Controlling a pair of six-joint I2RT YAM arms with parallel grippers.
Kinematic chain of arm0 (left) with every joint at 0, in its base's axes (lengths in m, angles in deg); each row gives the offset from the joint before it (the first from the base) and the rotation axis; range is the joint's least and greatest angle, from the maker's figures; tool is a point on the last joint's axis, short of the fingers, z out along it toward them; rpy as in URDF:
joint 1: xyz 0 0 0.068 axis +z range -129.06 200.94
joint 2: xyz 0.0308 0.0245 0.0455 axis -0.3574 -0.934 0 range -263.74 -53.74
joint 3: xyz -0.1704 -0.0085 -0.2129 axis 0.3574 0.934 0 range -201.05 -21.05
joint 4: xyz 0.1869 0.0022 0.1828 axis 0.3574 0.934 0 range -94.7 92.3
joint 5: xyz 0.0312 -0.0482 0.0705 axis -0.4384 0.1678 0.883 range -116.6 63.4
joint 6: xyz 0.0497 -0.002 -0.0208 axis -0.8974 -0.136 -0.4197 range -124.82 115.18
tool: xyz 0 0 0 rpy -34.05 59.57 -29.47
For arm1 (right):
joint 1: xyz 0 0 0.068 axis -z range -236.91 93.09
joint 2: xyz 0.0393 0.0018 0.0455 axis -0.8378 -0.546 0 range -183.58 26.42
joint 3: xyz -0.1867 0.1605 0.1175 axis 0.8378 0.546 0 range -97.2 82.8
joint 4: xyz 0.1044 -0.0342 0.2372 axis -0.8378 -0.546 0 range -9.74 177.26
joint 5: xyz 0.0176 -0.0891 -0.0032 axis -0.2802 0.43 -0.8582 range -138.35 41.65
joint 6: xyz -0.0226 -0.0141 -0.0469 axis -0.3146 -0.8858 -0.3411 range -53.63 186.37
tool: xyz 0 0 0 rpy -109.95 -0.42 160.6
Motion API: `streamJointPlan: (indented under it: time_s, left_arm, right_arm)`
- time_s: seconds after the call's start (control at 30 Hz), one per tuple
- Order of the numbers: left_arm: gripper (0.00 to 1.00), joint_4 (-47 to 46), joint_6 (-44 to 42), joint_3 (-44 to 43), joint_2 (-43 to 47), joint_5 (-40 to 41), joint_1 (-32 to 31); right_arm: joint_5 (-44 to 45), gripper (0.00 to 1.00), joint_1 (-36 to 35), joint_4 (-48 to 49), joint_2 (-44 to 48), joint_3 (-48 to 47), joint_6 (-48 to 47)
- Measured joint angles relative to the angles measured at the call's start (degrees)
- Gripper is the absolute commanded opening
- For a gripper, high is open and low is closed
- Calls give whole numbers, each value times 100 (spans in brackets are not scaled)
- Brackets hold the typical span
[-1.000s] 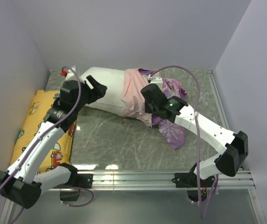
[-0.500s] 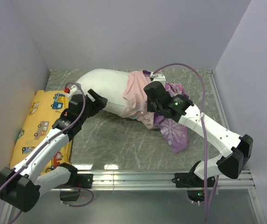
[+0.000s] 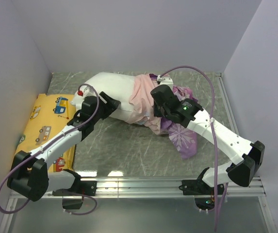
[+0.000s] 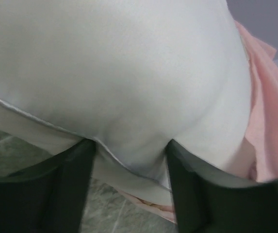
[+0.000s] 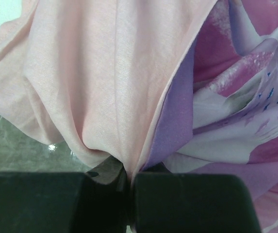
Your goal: Remove the pillowcase from the pillow
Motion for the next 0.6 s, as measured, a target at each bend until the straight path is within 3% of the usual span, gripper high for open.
streamJointPlan:
  time_s: [0.07, 0.13, 0.17, 0.37, 0.6]
  left_arm:
    - [21, -11, 116, -37, -142, 61, -55]
    - [4, 2, 138, -138, -293, 118, -92]
    - [1, 52, 125, -245, -393, 157, -107]
    - [1, 308, -63, -704, -544, 317, -138]
    - [0, 1268, -498, -1165, 162, 675, -660]
  right_arm:
    - [0, 0, 0, -2, 0, 0, 0]
    - [0, 0, 0, 0, 0, 0, 0]
    - [0, 0, 0, 0, 0, 0, 0]
    - [24, 0, 0, -4, 72, 9, -2]
    - [52, 0, -13, -343, 533, -173, -13]
